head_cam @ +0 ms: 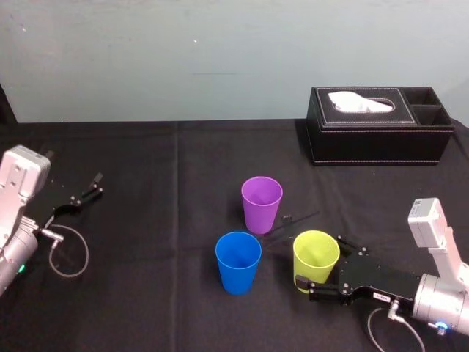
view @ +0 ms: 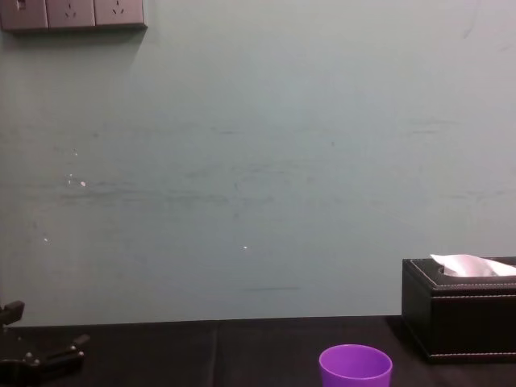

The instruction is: Stack the three plastic cups sequentially using one hand.

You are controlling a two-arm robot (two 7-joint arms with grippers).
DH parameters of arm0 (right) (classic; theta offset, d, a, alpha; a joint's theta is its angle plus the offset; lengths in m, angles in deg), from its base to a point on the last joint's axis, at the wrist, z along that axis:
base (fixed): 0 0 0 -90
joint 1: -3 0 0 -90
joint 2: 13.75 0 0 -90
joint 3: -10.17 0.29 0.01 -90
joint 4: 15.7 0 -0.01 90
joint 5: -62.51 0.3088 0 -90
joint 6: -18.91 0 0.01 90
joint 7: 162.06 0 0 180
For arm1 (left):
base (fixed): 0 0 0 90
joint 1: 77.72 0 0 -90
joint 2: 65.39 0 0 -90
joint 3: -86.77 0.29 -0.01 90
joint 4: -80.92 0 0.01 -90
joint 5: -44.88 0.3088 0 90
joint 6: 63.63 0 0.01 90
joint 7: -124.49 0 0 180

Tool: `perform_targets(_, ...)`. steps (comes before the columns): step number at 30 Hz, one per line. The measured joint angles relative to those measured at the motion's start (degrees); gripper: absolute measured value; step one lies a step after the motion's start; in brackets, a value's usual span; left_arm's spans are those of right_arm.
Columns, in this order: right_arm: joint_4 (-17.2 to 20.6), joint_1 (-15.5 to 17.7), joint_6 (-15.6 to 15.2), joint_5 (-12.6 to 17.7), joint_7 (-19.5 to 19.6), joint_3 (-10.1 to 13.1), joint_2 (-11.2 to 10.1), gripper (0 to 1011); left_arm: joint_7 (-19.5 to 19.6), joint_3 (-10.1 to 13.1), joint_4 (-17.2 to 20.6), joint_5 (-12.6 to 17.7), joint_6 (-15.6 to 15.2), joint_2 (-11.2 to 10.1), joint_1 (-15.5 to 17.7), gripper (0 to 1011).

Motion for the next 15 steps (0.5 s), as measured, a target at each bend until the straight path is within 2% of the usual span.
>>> perform_targets(6, 0.0, 0.1, 0.0, 0.2, -0.1, 0.1, -0.1, 985, 0.0, 0.0, 0.0, 0.0, 0.0, 0.0, 0.0, 1011)
perform_targets(15, 0.2, 0.2, 0.0, 0.4, -0.3, 0.2, -0.3, 777, 0.0, 0.0, 0.0, 0.0, 0.0, 0.0, 0.0, 1011)
